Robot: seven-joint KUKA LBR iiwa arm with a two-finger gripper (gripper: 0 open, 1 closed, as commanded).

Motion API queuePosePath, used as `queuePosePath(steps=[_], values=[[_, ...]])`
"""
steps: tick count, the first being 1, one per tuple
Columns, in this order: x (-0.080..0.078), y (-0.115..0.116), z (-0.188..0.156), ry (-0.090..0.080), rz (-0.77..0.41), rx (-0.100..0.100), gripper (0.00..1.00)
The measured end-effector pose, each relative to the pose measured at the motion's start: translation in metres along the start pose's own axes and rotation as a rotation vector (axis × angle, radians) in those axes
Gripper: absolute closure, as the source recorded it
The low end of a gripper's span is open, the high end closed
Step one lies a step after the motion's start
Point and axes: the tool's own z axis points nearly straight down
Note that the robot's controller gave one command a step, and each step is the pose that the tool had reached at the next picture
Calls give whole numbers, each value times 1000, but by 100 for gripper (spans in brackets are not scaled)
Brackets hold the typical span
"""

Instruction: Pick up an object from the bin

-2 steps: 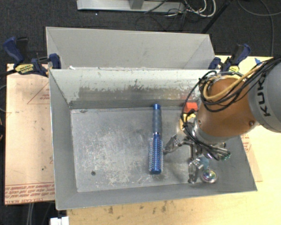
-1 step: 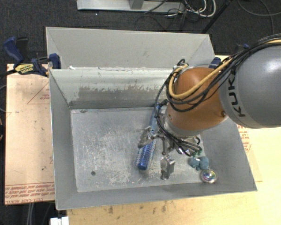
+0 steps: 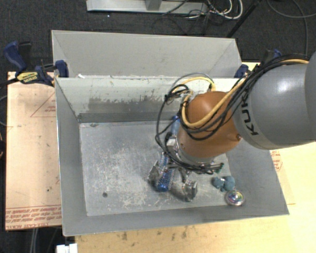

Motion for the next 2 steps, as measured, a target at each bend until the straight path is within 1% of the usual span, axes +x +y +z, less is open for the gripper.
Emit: queuePosePath(steps=[1,2], values=[[1,0,0,1,1,-1,100],[-1,-6,-139,-3,-19,6,100]])
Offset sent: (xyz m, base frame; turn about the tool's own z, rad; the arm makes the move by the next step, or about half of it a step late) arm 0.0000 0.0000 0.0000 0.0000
